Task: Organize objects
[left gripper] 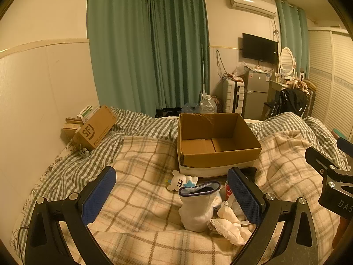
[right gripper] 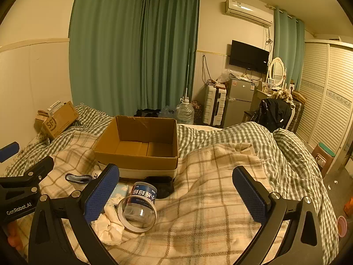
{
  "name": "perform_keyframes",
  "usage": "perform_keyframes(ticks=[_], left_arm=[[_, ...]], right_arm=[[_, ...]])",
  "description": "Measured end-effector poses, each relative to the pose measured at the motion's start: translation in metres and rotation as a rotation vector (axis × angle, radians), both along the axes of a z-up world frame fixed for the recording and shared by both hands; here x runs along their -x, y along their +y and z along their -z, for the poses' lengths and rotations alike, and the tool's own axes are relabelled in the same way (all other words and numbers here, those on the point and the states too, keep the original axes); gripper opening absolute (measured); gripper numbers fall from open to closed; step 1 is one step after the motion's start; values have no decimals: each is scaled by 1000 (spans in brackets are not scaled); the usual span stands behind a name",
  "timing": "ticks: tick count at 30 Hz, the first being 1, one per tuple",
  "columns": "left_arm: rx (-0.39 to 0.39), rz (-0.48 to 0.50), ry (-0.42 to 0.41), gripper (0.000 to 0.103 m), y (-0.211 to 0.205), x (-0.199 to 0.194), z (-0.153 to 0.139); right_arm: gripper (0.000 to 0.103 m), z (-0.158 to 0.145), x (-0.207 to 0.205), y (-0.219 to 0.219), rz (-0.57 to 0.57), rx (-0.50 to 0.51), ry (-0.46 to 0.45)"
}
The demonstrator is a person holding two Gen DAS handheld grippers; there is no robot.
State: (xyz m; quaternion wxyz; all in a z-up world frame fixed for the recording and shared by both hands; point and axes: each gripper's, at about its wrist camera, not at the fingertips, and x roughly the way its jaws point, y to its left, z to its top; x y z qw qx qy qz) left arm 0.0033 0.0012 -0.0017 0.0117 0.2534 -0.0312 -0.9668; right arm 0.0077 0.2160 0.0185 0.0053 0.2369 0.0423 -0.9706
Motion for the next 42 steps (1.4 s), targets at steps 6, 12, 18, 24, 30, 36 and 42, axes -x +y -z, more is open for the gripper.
perform_keyframes(ticks=[6,12,18,24,30,36,42], left_arm=[[-1,0,-1,103,-1,0,0],[-2,-1,-2,103,-1,0,0],[-4,-4,-8,103,-2,1,1],[-4,-4,-8,103,-2,1,1],[-7,-28,-10,103,-2,2,2],[-10,-33,-14,103,-3,2,5],[-13,-37,-18,103,-3,2,8]], right_arm=[[103,1,1,-2,-3,-1,-3],[103,1,0,-2,-2,0,-3],[103,1,1,-3,-3,0,-4],[103,1,0,-3,-4,0,-4],[103,1,0,-3,-3,0,-5],[103,2,0,-4,-2,-1,-5],[103,3,0,-5,-3,-2,-5]])
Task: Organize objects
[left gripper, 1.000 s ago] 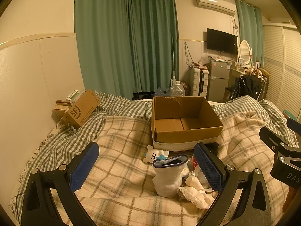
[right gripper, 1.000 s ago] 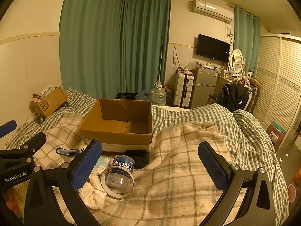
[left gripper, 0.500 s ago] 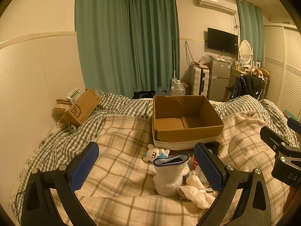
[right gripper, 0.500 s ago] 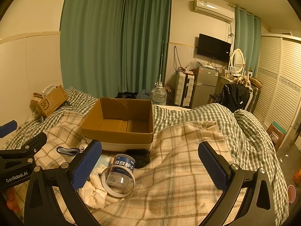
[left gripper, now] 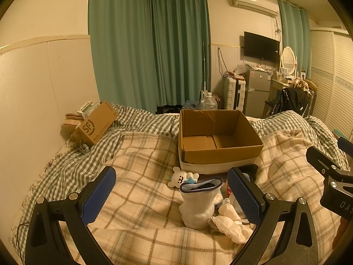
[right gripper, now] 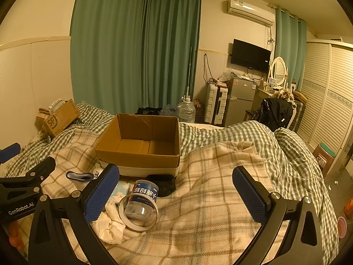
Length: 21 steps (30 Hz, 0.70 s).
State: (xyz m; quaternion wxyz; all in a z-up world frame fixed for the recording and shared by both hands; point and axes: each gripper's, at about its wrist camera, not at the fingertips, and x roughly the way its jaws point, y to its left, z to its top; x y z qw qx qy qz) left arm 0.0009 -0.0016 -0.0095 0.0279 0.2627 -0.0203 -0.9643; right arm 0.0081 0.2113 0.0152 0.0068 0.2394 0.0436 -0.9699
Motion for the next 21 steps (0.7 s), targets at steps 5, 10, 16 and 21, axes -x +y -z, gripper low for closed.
perform_keyframes(ticks=[5,10,16,21], left_arm=[[-1,-1,1,103,0,0,1],[-3,-3,1,103,0,0,1],[-4,7,2,103,3,-1,1],[-5,14,-1,103,4,-1,2]], right_arm=[[103,0,0,0,1,0,0],[103,0,0,0,0,0,0],[103,0,0,0,-1,0,1],[103,0,0,1,-3,2,3]])
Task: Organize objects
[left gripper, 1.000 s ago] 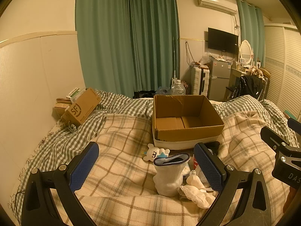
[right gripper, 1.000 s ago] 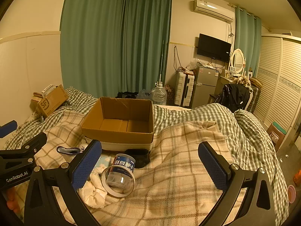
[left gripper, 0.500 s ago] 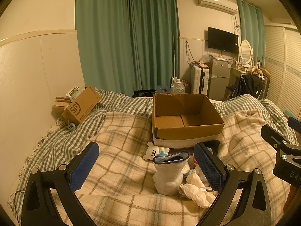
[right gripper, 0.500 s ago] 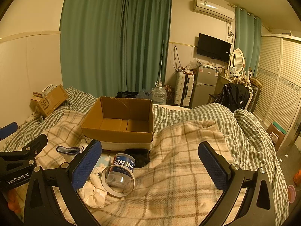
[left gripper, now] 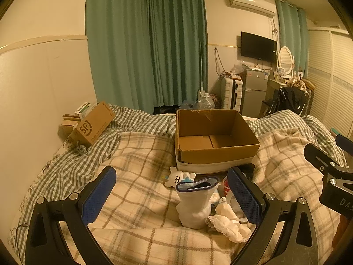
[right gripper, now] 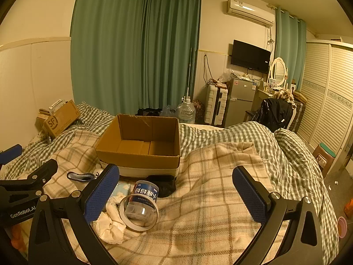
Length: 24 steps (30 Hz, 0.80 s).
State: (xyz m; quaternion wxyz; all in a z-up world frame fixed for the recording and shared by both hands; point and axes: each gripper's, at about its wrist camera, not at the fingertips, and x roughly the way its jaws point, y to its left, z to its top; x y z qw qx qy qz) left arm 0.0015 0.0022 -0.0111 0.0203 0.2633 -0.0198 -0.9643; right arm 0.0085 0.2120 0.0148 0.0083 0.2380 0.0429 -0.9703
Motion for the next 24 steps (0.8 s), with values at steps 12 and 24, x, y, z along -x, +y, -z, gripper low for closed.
perform_keyframes(ticks=[12,24], left_arm=[[-9,0,-50,103,-2,13,17],[-17,75,-242,92,13,61,79]], right_arm=[[103,4,4,3,3,2,-24],[103,40,34,11,-4,3,-136]])
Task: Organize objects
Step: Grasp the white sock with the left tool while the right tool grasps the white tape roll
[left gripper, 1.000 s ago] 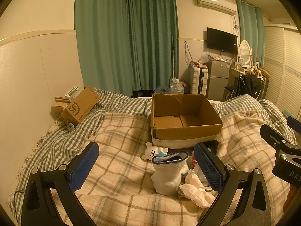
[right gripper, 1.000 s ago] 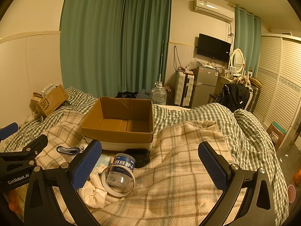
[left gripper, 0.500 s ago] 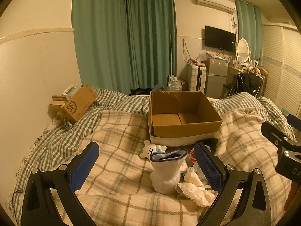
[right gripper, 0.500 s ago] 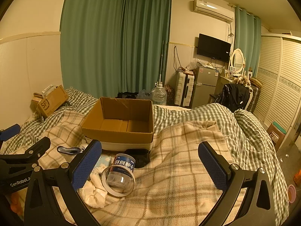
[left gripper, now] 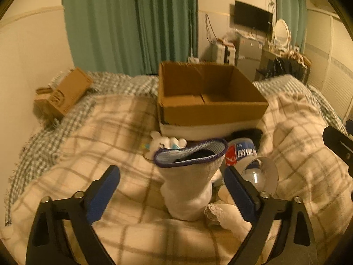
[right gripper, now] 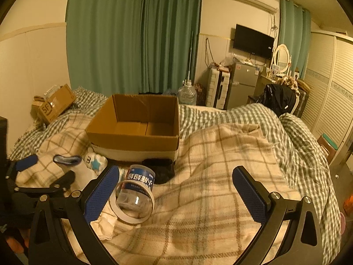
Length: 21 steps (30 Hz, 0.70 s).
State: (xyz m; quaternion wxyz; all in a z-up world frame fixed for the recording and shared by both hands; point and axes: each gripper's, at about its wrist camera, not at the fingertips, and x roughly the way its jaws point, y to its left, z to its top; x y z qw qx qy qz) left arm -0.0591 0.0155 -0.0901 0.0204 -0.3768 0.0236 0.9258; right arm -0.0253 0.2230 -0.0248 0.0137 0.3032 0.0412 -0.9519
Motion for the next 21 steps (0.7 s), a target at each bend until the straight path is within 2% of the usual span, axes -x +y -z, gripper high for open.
perform_keyframes(ticks=[2,4,5,7,10,16,20,21], left_arm=[[-14,17,-25,81,2,9,7],[-45,58,-62,45,2,16,14],[-61,74,-72,37,2,17,16],[-74,80,-64,31,1,16,15],[-93,80,-34,29,-2,11,5],[-78,68,65,29,-13,1,-26],[-76,45,55,29,-25,4,-25],[-82,40,44,29,-27,5,-22]], right_arm=[[103,5,4,-1,-5,2,-18],[103,13,11,-2,-13,1,-43],[103,15,12,-3,-16,-1,-51],[103,21,17,-5,-24,-6,-71],[103,27,23,-8,-37,-10,-95],[103,40,39,-32,-85,-34,-160],[102,59,50,-44,-104,-55,-231],[98,63,52,-45,-103,-60,-244]])
